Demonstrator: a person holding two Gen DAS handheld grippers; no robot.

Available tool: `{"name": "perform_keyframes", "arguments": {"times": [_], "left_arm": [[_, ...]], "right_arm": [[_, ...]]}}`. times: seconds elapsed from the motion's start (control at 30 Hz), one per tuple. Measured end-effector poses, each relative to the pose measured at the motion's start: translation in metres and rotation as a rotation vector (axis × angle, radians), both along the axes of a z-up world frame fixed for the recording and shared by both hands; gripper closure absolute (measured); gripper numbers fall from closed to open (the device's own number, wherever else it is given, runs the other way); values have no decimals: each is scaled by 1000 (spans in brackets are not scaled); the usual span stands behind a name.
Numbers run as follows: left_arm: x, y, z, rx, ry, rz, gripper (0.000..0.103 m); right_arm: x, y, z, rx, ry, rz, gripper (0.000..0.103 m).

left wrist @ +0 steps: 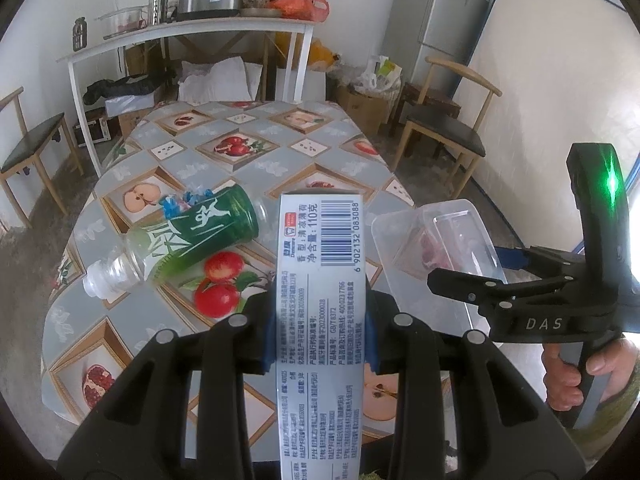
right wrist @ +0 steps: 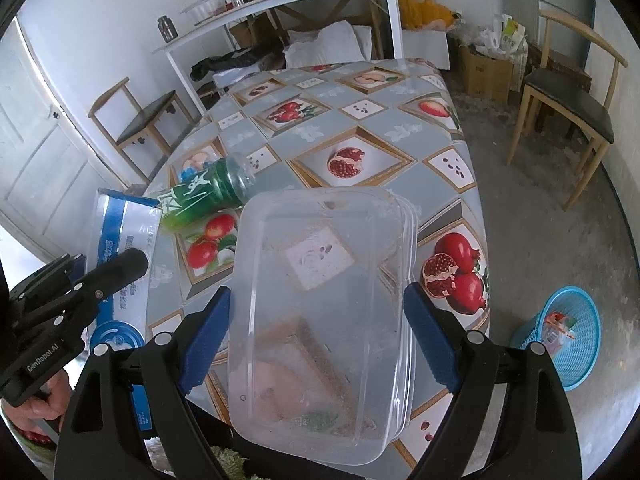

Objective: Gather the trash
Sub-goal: 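Carry toothpaste box and clear container to the blue wastebasket and release both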

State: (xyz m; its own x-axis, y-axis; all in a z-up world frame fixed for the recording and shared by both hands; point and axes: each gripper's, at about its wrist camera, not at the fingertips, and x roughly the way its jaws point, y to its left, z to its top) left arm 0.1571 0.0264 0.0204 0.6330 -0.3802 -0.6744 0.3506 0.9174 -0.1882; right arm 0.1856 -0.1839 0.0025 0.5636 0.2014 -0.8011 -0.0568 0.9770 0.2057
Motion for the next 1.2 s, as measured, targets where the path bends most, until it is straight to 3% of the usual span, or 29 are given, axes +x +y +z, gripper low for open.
{"name": "perform_keyframes", "arguments": {"times": [0.7, 1.2], "left_arm": [[-13, -18, 55, -72, -168, -50, 72], [-1, -60, 76, -79, -202, -129, 72]], "right_arm": [[-27, -43, 52, 18, -118, -115, 19], [-45, -91, 61, 52, -178, -213, 19]]}}
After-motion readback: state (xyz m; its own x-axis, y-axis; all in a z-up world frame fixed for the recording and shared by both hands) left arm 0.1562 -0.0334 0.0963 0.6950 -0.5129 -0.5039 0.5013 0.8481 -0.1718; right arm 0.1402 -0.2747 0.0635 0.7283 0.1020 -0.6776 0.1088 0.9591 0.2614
